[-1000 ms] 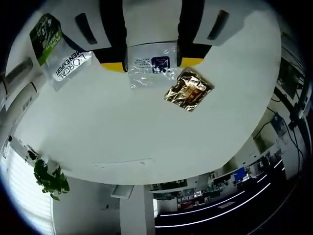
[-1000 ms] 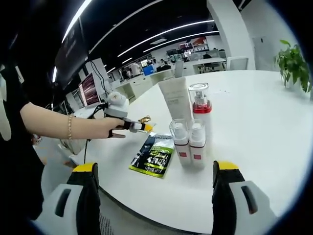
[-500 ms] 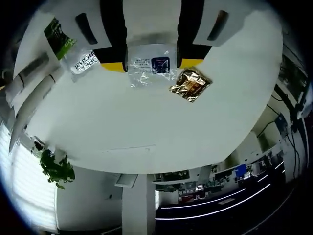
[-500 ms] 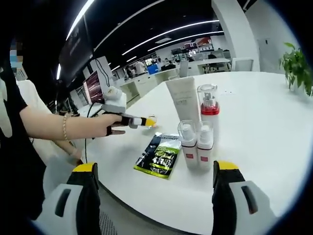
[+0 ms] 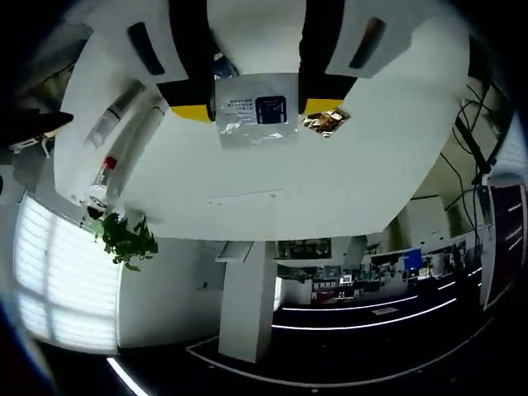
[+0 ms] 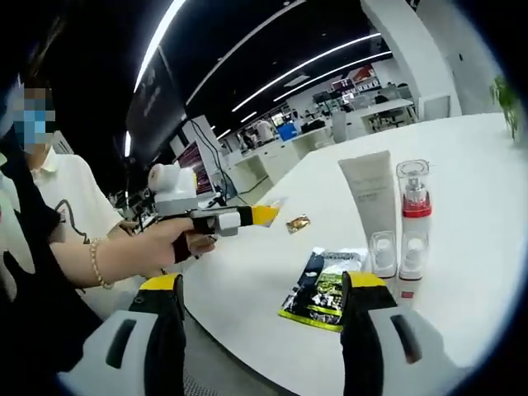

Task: Arrange the skincare products in the storage area until every visible bottle or jar stands upright without overlapping.

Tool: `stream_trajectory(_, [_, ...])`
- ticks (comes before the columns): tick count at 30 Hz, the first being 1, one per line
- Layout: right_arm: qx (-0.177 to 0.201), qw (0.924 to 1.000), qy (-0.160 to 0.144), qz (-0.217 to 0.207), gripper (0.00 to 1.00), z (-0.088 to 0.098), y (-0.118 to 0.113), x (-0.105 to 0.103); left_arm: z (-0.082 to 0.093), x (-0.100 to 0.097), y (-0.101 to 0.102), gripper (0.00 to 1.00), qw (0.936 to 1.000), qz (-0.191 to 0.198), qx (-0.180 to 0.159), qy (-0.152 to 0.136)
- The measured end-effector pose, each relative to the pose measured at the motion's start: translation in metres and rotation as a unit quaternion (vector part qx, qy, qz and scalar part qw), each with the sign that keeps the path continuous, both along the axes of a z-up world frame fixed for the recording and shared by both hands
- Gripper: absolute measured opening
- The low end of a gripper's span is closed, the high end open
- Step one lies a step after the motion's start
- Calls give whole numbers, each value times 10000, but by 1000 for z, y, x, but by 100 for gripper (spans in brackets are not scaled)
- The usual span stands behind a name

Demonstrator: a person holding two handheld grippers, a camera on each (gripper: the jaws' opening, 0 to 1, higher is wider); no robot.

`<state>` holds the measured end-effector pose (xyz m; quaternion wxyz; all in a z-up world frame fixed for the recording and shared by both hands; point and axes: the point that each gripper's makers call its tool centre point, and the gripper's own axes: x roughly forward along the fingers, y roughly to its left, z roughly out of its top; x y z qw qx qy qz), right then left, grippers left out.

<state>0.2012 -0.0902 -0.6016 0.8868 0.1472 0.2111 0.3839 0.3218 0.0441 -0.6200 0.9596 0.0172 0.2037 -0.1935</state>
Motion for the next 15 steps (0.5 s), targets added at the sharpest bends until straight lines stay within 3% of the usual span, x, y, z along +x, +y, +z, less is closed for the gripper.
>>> stream_trajectory(12, [319, 9987, -144, 366, 55, 37, 19, 25, 36, -42, -35, 36, 9934, -931, 310, -597])
stream_trajectory(15, [642, 9972, -301, 216, 48, 53, 22, 34, 45, -50, -37, 37, 9919, -1039, 290, -670])
